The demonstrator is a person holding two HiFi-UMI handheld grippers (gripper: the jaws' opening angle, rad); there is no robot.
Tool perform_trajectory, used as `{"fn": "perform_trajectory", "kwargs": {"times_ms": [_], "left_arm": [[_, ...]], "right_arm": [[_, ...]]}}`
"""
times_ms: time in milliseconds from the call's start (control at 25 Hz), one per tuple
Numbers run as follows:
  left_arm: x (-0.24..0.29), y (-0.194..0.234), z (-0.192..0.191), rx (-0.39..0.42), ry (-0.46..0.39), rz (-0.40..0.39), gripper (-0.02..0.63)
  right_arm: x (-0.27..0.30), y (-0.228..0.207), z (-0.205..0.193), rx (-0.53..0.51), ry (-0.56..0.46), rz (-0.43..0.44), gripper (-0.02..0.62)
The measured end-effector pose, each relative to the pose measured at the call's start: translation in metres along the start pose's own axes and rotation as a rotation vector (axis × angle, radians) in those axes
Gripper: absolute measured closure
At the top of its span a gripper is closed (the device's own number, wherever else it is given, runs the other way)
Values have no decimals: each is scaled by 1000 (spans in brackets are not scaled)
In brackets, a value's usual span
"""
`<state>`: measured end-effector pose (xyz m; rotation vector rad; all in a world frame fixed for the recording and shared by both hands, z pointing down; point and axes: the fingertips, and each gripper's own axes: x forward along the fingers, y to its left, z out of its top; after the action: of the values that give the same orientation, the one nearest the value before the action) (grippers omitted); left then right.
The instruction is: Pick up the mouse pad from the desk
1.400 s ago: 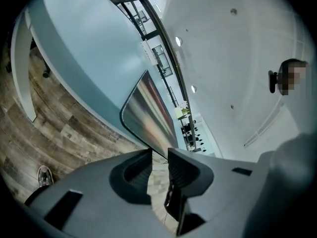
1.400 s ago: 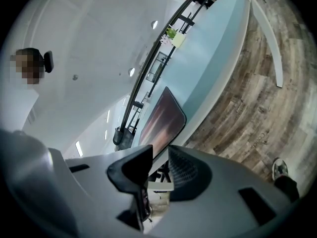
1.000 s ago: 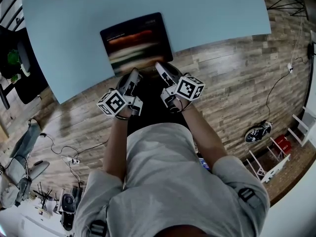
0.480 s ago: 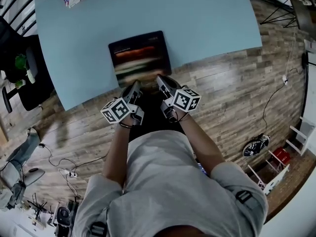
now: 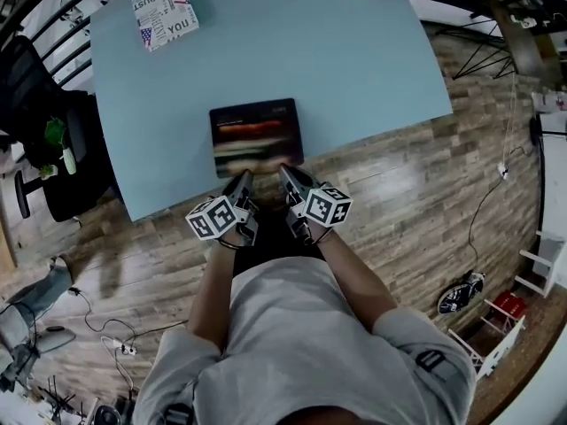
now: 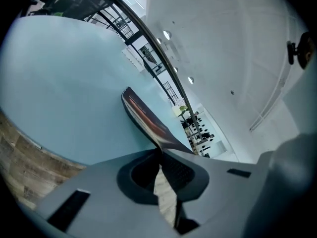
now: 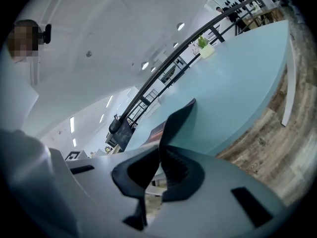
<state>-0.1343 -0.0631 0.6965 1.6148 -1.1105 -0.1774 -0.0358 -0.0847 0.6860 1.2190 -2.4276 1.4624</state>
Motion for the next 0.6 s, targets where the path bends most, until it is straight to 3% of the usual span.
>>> {"fn": "perform_trajectory", "kwargs": {"times_ms": [400, 600], "left_arm": [[-4, -34, 26, -11, -40, -101, 581], [2, -60, 45, 30, -63, -127, 580]], "right_arm": [[-7, 21, 32, -26, -69, 22, 576], [-10, 27, 60, -30, -94, 45, 574]]}}
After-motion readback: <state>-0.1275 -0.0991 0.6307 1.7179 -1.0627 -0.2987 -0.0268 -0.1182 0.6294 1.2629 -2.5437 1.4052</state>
